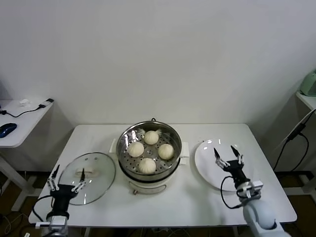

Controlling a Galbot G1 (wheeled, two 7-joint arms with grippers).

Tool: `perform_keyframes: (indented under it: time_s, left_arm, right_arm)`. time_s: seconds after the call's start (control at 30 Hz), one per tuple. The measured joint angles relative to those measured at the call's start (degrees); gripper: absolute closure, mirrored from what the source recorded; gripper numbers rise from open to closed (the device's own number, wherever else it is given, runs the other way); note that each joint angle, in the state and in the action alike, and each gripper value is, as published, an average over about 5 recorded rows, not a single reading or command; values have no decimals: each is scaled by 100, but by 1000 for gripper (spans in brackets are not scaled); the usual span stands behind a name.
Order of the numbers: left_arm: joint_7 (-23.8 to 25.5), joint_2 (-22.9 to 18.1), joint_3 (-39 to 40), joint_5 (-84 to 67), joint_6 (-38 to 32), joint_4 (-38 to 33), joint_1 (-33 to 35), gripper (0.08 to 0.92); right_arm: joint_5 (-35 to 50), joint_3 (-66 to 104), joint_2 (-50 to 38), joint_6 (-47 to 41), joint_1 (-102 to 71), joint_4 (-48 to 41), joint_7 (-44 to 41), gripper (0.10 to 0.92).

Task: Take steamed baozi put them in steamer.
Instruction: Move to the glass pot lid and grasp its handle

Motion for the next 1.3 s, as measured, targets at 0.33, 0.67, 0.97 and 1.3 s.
perform_keyframes:
  time_s: [0.33,0.67,0.97,1.3]
  left_arm:
    - [-1029,296,27,3026,118,1062,-102,177]
    - [-1391,238,262,4975,282,1973,-544,177]
    - [-1416,260,473,5674,454,2540,-1086,177]
    - [-1302,389,670,5816,668,2904,-1603,177]
  right_arm:
    - [-228,209,438,84,-428,42,112,203]
    - [-397,328,611,87,-652,146,202,203]
    - [-573,418,734,74,-821,248,274,203]
    - [-753,481,797,68,-898,261,316,202]
